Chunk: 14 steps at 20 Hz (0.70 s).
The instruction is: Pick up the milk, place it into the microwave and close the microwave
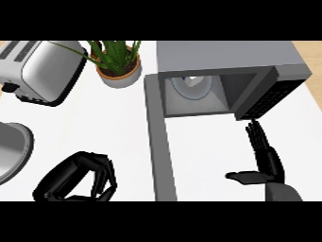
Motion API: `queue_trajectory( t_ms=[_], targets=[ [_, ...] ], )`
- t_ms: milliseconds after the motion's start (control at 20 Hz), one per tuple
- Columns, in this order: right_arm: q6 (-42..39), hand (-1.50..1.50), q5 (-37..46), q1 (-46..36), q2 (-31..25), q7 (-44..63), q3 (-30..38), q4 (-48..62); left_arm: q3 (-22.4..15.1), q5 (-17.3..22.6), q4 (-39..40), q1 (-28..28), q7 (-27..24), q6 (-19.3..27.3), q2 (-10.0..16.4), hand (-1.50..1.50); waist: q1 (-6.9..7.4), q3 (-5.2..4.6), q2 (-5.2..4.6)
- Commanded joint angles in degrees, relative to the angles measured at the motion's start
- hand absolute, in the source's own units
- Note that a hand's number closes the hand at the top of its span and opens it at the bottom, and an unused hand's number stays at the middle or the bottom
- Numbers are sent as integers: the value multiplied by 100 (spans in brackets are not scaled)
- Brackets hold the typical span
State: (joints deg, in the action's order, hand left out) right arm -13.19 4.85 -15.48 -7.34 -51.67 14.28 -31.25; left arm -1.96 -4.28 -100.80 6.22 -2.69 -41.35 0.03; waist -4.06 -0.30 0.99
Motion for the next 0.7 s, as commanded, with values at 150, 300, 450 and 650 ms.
queue_trajectory(
  t_ms=[150,300,450,650],
  targets=[
    [-658,-150,-463,1571,-254,66,-51,-1772,-547,-811,1097,-799,-592,442,-3,150,21,-3,-48],
    [-1114,-150,-623,2402,-455,147,-192,-2550,-1221,-921,1159,-813,-725,1131,-3,150,22,-2,-43],
    [-1454,-150,-1022,2676,-761,518,-118,-3395,-1768,-1082,1728,-971,-1197,1865,-3,150,7,-6,-66],
    [-1503,-150,-1452,3426,-605,857,-245,-4721,-2424,-1042,2187,-1019,-1587,2011,-2,150,134,5,-78]
  ],
)
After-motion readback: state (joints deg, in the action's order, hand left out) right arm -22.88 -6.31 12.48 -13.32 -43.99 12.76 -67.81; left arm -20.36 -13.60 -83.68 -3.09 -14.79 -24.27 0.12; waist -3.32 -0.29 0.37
